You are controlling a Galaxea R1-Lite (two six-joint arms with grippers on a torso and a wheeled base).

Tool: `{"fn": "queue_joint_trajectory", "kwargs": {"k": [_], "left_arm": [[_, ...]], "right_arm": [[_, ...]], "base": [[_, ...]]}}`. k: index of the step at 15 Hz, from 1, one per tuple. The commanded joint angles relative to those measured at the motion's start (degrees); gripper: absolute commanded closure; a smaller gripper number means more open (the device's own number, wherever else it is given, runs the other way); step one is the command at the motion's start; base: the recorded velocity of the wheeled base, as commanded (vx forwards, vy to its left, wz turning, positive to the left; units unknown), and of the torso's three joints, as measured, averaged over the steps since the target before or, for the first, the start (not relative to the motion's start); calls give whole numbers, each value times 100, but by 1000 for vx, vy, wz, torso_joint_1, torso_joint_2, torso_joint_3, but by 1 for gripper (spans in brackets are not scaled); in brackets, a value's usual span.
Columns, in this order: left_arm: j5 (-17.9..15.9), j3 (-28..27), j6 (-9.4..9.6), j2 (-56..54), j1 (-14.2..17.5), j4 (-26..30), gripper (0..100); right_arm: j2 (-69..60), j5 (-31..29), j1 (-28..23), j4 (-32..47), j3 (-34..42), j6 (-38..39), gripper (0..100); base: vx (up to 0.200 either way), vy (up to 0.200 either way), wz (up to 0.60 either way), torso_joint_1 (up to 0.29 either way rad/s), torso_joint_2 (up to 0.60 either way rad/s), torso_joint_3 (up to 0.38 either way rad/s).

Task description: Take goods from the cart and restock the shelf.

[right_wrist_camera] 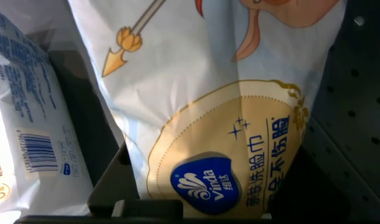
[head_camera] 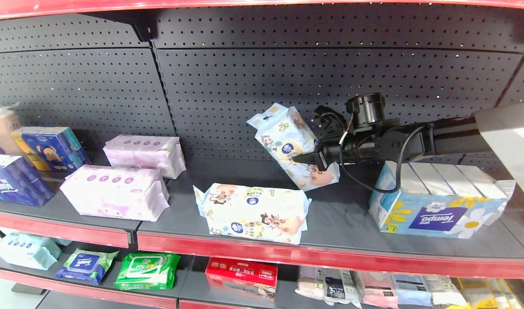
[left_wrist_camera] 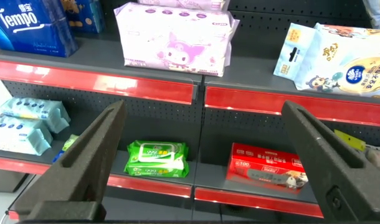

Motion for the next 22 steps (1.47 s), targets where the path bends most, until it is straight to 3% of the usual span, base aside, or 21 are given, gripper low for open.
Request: {"fn": "queue_joint_trajectory", "kwargs": {"k": [1,18,19,22], "left_arm": [[4,0,-6,0,2,-2,0],[4,0,2,0,2,-2,0],[4,0,-6,0,2,-2,0],[4,0,2,0,2,-2,0]], "right_arm": [[2,3,23,-4,16,-5,100],[28,20,67,-4,25,-67,100],[28,20,67,-4,25,-67,0],[28,20,94,-4,7,-67,0]], "base": [[0,0,0,0,0,0],[0,0,0,0,0,0],[0,0,0,0,0,0],[0,0,0,0,0,0]]}}
